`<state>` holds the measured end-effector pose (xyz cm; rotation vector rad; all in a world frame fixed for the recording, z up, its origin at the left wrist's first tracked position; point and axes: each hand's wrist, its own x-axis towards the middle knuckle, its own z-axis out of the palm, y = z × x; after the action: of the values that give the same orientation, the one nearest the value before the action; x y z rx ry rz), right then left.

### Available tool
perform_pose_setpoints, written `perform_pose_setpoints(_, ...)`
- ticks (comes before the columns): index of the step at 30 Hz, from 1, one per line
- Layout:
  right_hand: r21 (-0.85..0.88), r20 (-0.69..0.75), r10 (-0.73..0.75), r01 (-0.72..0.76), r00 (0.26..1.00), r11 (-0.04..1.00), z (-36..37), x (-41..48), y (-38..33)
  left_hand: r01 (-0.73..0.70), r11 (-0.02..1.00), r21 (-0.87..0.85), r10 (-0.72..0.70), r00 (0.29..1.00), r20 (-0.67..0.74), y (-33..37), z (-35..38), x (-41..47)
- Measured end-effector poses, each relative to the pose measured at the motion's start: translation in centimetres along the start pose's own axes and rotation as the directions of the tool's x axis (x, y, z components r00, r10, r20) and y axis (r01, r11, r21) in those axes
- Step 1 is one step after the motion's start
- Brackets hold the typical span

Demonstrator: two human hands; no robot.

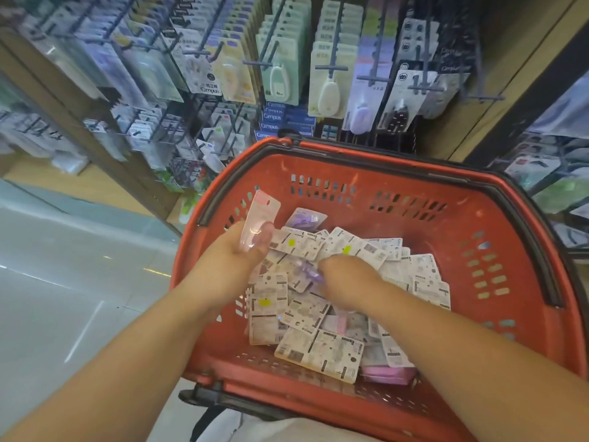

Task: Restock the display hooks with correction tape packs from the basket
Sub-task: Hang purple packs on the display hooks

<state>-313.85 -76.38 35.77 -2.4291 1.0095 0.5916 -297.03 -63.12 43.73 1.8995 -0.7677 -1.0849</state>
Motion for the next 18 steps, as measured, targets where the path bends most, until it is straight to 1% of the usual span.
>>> perform_pose_setpoints(2,0.091,-0.024,0.023,-0.021,0.999,0.996,-2.4,-0.7,1.7,0.02,0.999,-0.028,-0.02,1.0,0.012,0.2,0.1,-0.1)
perform_pose_setpoints(4,0.169,-0.046,0.016,-0.008,0.999,0.985,-4.6,-2.3,3.4,0.019,0.997,-0.074,-0.015,0.999,0.051,0.5,0.3,-0.4)
perform_pose_setpoints(5,0.246,-0.076,0.005,0.014,0.997,0.969,-5.4,-3.2,4.0,0.011,0.996,-0.092,-0.005,0.998,0.069,0.7,0.5,-0.5)
perform_pose_setpoints(6,0.37,-0.118,0.005,0.039,0.993,0.928,-6.0,-4.2,4.3,0.011,0.993,-0.117,-0.002,0.997,0.078,0.8,0.7,-0.4)
perform_pose_setpoints(7,0.536,-0.16,0.014,0.075,0.987,0.841,-6.5,-5.2,4.2,0.01,0.99,-0.142,0.002,0.997,0.081,1.1,0.9,-0.4)
perform_pose_setpoints(8,0.69,-0.201,0.021,0.126,0.979,0.712,-6.9,-6.3,3.7,0.008,0.985,-0.175,0.006,0.997,0.079,1.5,1.2,-0.4)
perform_pose_setpoints(9,0.805,-0.232,0.025,0.178,0.972,0.567,-7.3,-7.1,3.2,0.014,0.977,-0.214,0.004,0.997,0.082,1.9,1.6,-0.5)
perform_pose_setpoints(10,0.879,-0.246,0.026,0.212,0.969,0.427,-7.6,-7.9,2.6,0.021,0.968,-0.251,0.001,0.996,0.089,2.3,2.0,-0.6)
perform_pose_setpoints(11,0.921,-0.25,0.022,0.231,0.968,0.314,-7.8,-8.4,1.9,0.03,0.959,-0.283,-0.001,0.995,0.102,2.7,2.3,-0.7)
perform_pose_setpoints(12,0.942,-0.252,0.019,0.241,0.968,0.233,-7.8,-8.9,1.2,0.043,0.948,-0.316,-0.006,0.993,0.118,3.1,2.8,-0.8)
perform_pose_setpoints(13,0.948,-0.26,0.022,0.251,0.965,0.195,-7.7,-9.1,0.7,0.057,0.936,-0.348,-0.01,0.991,0.136,3.5,3.3,-1.0)
perform_pose_setpoints(14,0.949,-0.269,0.034,0.259,0.962,0.183,-7.6,-9.1,0.4,0.068,0.924,-0.376,-0.014,0.989,0.145,3.9,3.7,-1.1)
perform_pose_setpoints(18,0.957,-0.257,0.124,0.235,0.958,0.17,-6.8,-9.1,-0.1,0.079,0.891,-0.446,-0.016,0.99,0.143,4.6,4.4,-1.3)
